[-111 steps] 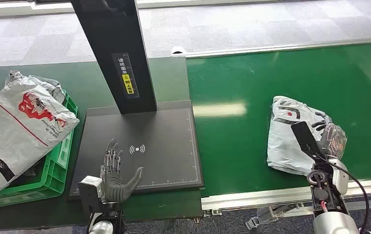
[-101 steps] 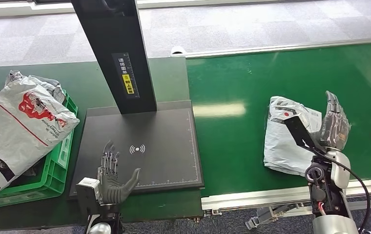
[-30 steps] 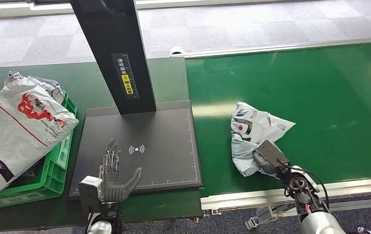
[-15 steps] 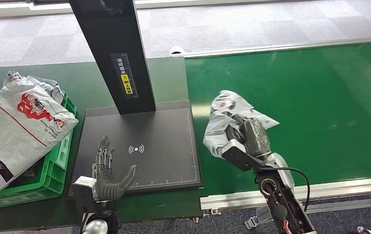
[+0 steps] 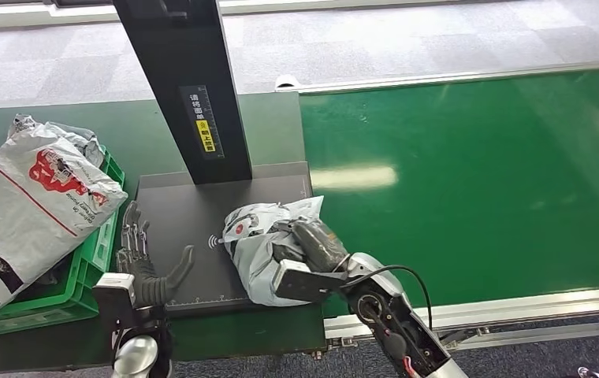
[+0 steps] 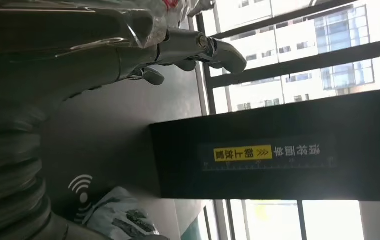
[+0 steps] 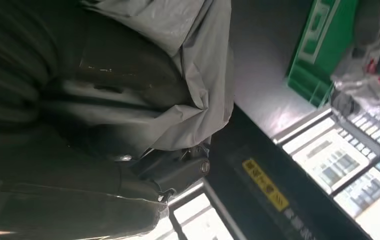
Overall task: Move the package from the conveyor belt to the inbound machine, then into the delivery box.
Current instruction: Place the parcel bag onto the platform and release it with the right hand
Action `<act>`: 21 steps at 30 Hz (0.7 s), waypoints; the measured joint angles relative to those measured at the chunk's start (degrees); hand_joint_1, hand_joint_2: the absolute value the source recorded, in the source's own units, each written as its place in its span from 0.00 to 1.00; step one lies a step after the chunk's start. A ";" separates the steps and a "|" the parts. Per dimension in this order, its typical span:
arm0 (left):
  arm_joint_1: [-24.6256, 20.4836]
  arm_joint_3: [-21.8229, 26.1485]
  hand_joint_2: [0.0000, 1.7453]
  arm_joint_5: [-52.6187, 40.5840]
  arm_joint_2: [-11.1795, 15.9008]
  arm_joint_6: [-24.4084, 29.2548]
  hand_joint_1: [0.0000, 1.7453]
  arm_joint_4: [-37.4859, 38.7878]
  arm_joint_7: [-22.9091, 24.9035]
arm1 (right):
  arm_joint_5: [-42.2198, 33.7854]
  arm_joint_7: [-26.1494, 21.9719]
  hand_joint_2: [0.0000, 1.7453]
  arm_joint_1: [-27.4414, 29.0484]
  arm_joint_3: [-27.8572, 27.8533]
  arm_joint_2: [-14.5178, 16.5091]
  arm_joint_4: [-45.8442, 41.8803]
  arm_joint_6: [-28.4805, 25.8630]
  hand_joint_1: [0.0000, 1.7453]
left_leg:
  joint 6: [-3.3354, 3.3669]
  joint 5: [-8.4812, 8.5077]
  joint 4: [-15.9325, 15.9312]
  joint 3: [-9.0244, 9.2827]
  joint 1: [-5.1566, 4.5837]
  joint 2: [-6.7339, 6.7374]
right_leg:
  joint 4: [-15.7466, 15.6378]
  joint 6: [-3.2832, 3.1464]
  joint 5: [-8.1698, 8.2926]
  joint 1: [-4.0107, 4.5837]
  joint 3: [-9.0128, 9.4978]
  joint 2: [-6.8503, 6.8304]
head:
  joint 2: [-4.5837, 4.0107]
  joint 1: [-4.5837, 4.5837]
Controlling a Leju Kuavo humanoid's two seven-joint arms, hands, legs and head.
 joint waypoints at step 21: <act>-0.40 3.76 1.00 -2.61 0.16 -8.84 0.00 -3.30 3.41 | -9.89 -1.34 1.00 -4.37 3.90 6.13 11.59 -1.87 0.00 | -0.03 0.02 0.03 0.03 0.03 -0.03 | 0.01 -0.01 0.01 0.03 -0.01 -0.02 | 0.00 0.01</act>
